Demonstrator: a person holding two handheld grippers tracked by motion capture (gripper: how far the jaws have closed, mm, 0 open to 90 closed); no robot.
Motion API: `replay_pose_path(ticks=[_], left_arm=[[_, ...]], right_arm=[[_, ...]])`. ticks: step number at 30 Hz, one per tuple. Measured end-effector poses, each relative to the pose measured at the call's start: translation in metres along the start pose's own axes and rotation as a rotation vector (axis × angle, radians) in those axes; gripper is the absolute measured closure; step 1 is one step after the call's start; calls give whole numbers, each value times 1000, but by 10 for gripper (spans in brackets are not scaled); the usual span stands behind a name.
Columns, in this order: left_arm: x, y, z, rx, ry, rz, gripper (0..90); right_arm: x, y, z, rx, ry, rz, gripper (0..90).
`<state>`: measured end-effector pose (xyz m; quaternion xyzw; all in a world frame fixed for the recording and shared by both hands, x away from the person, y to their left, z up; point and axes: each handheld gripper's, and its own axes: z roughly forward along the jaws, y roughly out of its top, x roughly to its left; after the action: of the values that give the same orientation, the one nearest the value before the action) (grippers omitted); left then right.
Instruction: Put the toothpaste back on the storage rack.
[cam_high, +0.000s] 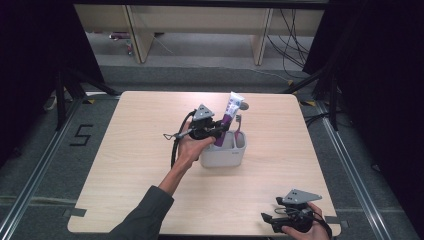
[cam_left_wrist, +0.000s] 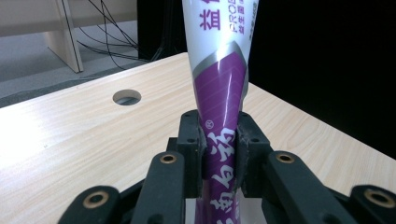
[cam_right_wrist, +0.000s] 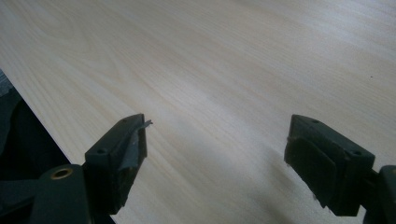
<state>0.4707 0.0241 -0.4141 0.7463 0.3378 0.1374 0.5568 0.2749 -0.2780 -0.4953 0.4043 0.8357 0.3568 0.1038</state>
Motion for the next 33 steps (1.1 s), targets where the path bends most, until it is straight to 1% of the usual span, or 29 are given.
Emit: replay_pose_path(ticks=[2, 3, 6, 9, 12, 14, 16, 18, 19, 21, 22, 23, 25, 26, 27, 28, 30, 33], left_arm=[[1, -2, 1, 18, 4, 2, 748], [1, -4, 1, 18, 7, -6, 747], [0, -5, 1, 40, 5, 5, 746], [-1, -6, 2, 55, 15, 7, 744], [-2, -6, 2, 67, 17, 21, 729], [-3, -7, 2, 84, 29, 43, 724], [-4, -8, 2, 91, 22, 39, 725], [-5, -8, 3, 99, 19, 46, 725], [-5, -8, 2, 106, 22, 58, 724], [-7, -8, 2, 104, 25, 62, 721], [-7, -7, 2, 102, 17, 61, 720], [-7, -7, 2, 102, 18, 65, 719], [-9, -7, 1, 116, 24, 73, 716], [-9, -7, 1, 108, 25, 79, 714], [-10, -7, 1, 120, 25, 85, 711], [-10, -7, 1, 127, 24, 87, 708], [-11, -8, 2, 121, 26, 86, 703], [-12, -7, 1, 133, 19, 87, 684]], right_arm=[[0, 0, 0, 0, 0, 0, 212], [0, 0, 0, -3, 2, 0, 212], [0, 0, 0, 2, 2, 5, 213], [0, 0, 0, 3, 2, 6, 213], [1, 0, 0, 3, 2, 5, 213], [1, 0, 0, 4, 2, 5, 213], [0, 0, 0, 4, 1, 3, 213], [1, 0, 0, 3, 2, 4, 213], [0, 0, 0, 3, 2, 5, 213], [0, 0, 0, 4, 3, 5, 213], [0, 0, 0, 3, 2, 5, 213], [0, 0, 0, 3, 3, 5, 213], [0, 0, 1, 1, 4, 6, 213], [0, 0, 1, 1, 5, 6, 213], [0, 0, 1, 1, 5, 6, 213], [0, 0, 1, 1, 5, 1, 213], [0, 0, 1, 5, 8, 0, 213], [0, 0, 1, 6, 9, -1, 213]])
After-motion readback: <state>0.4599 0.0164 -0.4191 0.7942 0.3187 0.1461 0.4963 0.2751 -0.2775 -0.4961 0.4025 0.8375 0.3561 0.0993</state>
